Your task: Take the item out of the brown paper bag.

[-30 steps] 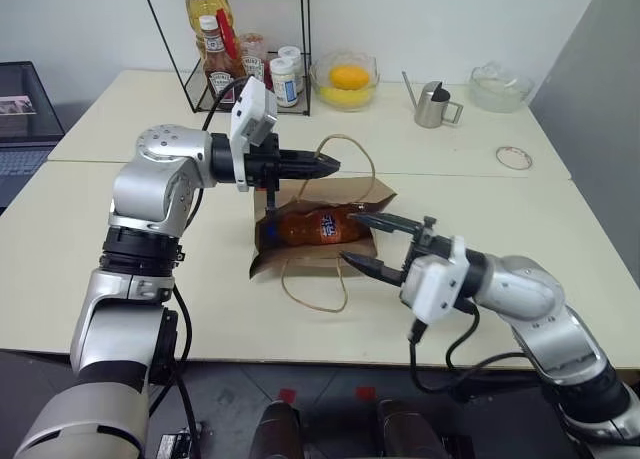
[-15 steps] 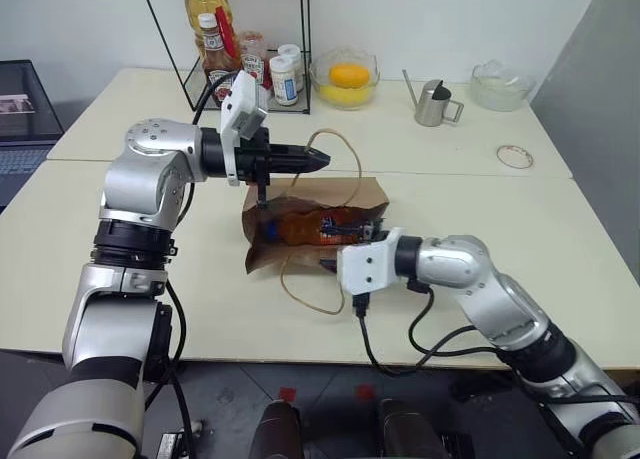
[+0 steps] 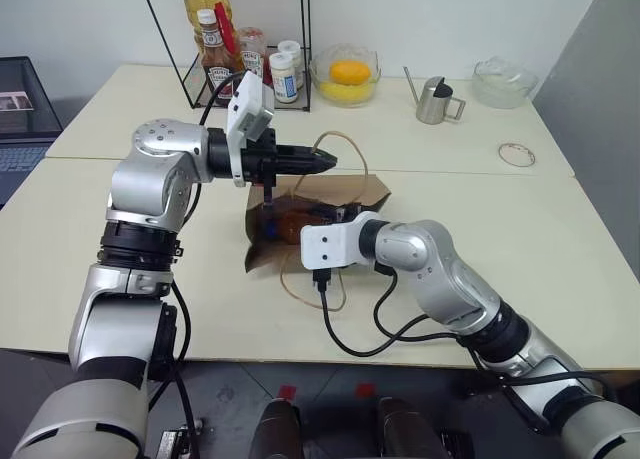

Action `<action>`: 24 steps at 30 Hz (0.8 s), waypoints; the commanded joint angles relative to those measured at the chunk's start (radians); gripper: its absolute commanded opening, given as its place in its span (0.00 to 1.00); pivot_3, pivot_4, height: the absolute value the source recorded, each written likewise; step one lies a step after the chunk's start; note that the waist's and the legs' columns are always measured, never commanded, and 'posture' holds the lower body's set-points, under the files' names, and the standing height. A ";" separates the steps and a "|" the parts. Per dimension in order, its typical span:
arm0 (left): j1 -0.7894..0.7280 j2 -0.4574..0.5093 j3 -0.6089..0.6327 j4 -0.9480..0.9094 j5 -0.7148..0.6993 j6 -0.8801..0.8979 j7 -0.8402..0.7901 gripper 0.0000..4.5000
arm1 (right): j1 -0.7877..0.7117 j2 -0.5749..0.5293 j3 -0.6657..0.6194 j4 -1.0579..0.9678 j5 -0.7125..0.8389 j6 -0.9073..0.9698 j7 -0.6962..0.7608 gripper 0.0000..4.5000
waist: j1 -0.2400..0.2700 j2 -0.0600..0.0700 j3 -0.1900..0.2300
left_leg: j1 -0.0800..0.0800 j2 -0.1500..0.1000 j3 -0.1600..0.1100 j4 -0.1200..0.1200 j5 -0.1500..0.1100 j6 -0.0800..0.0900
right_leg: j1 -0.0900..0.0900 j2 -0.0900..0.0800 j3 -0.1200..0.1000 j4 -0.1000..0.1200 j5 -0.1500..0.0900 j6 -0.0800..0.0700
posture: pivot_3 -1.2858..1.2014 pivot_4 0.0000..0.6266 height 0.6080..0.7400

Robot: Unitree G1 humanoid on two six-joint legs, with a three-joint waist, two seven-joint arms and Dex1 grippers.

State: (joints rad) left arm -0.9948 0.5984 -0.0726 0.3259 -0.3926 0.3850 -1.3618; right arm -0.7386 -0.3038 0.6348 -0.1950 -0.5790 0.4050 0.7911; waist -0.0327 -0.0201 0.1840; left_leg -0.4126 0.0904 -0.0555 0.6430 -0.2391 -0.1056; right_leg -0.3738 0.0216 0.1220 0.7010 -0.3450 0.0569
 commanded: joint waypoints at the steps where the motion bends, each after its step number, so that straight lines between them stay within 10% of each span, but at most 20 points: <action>1: -0.026 -0.004 0.018 -0.011 -0.004 -0.012 0.004 0.00 | -0.028 0.016 0.015 0.024 -0.055 -0.038 -0.042 0.55 | 0.000 0.000 0.000 | 0.000 0.000 0.000 0.000 0.000 0.000 | 0.000 0.000 0.000 0.000 0.000 0.000 | 0.52 0.24 1.00; 24: -0.092 -0.004 0.065 0.042 -0.016 0.020 0.070 0.00 | 0.102 0.000 -0.001 -0.013 -0.133 -0.125 -0.069 0.55 | 0.000 0.000 0.000 | -0.003 0.000 -0.002 0.001 0.000 0.000 | -0.001 0.000 -0.002 0.000 0.000 0.000 | 0.52 0.24 1.00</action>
State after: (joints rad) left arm -1.0575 0.5867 -0.0346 0.4069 -0.3890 0.3936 -1.2962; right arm -0.6376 -0.3082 0.6503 -0.1637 -0.6969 0.2892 0.7195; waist -0.0329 -0.0201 0.1840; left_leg -0.4151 0.0903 -0.0573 0.6437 -0.2390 -0.1059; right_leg -0.3744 0.0214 0.1200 0.7008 -0.3450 0.0569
